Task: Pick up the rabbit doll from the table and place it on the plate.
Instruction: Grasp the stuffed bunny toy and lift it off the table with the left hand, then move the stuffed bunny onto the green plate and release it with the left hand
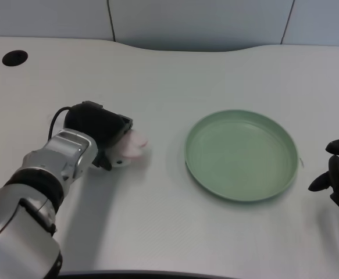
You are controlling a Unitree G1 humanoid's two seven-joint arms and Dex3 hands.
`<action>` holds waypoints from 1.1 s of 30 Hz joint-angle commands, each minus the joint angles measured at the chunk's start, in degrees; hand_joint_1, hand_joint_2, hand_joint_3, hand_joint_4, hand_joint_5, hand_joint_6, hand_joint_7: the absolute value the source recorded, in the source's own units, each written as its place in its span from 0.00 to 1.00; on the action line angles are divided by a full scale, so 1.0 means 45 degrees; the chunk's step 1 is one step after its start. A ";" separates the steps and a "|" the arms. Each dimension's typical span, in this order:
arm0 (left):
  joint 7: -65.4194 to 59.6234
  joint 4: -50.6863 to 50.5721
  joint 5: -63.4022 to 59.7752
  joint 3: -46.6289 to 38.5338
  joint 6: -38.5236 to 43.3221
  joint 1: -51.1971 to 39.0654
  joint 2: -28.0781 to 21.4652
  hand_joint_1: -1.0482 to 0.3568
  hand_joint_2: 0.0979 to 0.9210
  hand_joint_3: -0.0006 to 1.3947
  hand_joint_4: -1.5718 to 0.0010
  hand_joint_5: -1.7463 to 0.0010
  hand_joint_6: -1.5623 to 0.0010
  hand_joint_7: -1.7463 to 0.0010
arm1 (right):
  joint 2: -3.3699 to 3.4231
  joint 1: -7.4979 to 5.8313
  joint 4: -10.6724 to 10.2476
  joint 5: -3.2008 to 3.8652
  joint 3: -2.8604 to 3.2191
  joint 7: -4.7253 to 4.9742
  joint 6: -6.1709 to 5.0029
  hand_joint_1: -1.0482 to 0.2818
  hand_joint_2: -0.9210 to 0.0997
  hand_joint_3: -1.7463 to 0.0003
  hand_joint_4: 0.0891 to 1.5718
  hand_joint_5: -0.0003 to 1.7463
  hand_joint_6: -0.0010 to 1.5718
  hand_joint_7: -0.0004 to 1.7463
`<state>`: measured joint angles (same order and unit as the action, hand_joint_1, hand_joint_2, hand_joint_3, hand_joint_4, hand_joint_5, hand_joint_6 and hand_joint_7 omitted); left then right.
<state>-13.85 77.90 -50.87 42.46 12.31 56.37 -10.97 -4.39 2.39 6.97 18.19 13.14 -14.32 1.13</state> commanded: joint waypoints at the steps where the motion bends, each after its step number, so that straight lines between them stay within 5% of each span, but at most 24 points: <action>1: -0.1112 0.0072 -0.0204 0.0128 0.0427 -0.0209 -0.0375 0.58 0.99 0.07 0.78 0.11 0.77 0.24 | -0.0103 -0.0062 -0.0074 0.0284 0.0099 -0.0161 0.0102 0.58 0.00 0.59 0.19 1.00 0.04 0.97; 3: -0.1407 0.0091 -0.0256 0.0176 0.0594 -0.0155 -0.0396 0.58 0.96 0.04 0.59 0.02 0.67 0.22 | -0.0110 -0.0023 -0.0004 0.0140 0.0065 -0.0060 0.0041 0.57 0.00 0.60 0.20 1.00 0.04 0.98; 6: -0.1438 0.0114 -0.0032 -0.0037 0.0829 -0.0119 -0.0391 0.60 0.98 0.02 0.49 0.00 0.61 0.16 | -0.0078 0.0021 0.0029 0.0184 0.0085 -0.0048 0.0105 0.58 0.00 0.60 0.19 1.00 0.04 0.98; 9: -0.1302 0.0098 0.0407 -0.0478 0.1033 -0.0078 -0.0338 0.63 1.00 0.07 0.49 0.00 0.64 0.03 | -0.0066 0.0128 0.0273 0.0297 0.0149 -0.0137 0.0072 0.58 0.00 0.60 0.19 1.00 0.04 0.98; 12: -0.1229 0.0069 0.0717 -0.0817 0.1131 -0.0013 -0.0269 0.64 1.00 0.10 0.51 0.00 0.65 0.00 | -0.0110 0.0143 0.0371 0.0098 0.0074 -0.0151 -0.0172 0.58 0.00 0.60 0.19 1.00 0.03 0.98; 16: -0.1249 -0.0035 0.1194 -0.1333 0.1250 0.0140 -0.0123 0.58 1.00 0.12 0.51 0.00 0.66 0.00 | -0.0058 0.0150 0.0265 0.0085 0.0082 -0.0009 -0.0047 0.58 0.00 0.60 0.20 1.00 0.04 0.98; 22: -0.1125 -0.0190 0.1880 -0.2064 0.1777 0.0512 0.0211 0.66 0.97 0.10 0.50 0.00 0.65 0.00 | -0.0016 0.0207 0.0183 0.0602 0.0179 -0.0127 0.0505 0.59 0.00 0.59 0.13 1.00 0.01 0.98; 24: -0.1170 -0.0222 0.1894 -0.2159 0.1778 0.0640 0.0350 0.65 0.94 0.08 0.49 0.00 0.65 0.00 | 0.0007 0.0134 0.0002 0.0376 0.0078 0.0147 0.0523 0.59 0.00 0.59 0.12 1.00 0.01 0.99; 28: -0.1407 -0.0358 0.1908 -0.2180 0.1914 0.1046 0.0872 0.64 0.94 0.07 0.49 0.00 0.63 0.00 | 0.0276 0.0037 -0.0317 0.0637 0.0041 0.0221 0.0634 0.59 0.00 0.59 0.14 1.00 0.00 1.00; 33: -0.1286 -0.0471 0.1951 -0.2139 0.2313 0.1438 0.1345 0.64 0.94 0.07 0.47 0.00 0.62 0.00 | 0.0502 -0.0007 -0.0596 0.0490 -0.0076 0.0564 0.0882 0.59 0.00 0.60 0.15 1.00 0.00 1.00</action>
<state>-19.54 76.20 -42.37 33.03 21.82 61.25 -5.30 -2.30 2.82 5.16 20.41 12.94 -12.48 4.36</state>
